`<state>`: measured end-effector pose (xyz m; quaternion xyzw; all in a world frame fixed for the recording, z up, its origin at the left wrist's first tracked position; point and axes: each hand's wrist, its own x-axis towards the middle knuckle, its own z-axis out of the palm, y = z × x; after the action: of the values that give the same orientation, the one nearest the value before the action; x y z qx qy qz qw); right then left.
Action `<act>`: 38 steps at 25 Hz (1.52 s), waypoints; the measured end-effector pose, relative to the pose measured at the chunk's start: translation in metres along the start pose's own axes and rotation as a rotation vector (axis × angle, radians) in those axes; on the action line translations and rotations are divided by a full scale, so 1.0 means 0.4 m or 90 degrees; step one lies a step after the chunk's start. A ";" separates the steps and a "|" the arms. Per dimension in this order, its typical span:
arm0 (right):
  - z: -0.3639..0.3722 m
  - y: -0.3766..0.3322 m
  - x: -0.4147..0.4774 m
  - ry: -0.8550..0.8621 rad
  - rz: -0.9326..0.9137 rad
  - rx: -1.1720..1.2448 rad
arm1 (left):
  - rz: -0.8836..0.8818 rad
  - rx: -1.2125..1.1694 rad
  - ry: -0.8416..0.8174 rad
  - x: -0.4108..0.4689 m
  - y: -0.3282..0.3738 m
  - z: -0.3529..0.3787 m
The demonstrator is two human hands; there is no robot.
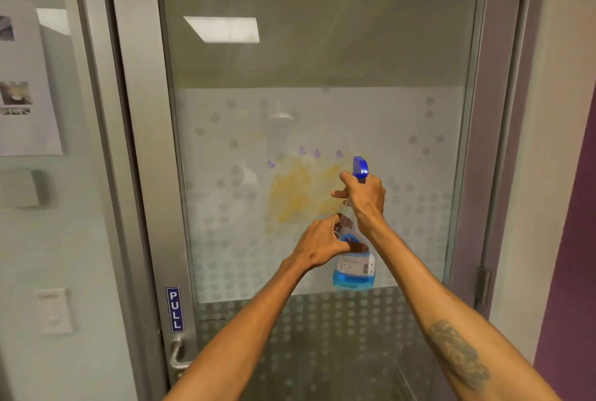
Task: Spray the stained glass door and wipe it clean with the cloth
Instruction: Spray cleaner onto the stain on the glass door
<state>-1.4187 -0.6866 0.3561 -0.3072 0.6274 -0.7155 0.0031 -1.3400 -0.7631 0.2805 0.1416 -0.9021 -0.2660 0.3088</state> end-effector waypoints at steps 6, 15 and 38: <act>0.005 0.000 0.009 -0.020 0.013 0.031 | 0.003 -0.010 -0.009 0.023 -0.029 0.012; 0.023 0.011 0.005 0.027 -0.016 -0.009 | 0.012 -0.001 -0.024 0.038 -0.048 0.008; 0.117 -0.005 -0.014 0.095 -0.050 -0.041 | 0.001 -0.034 -0.018 0.014 -0.089 -0.079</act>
<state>-1.3926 -0.7261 0.3565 -0.2776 0.6362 -0.7152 -0.0815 -1.3210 -0.8068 0.2840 0.1292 -0.8991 -0.2918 0.2998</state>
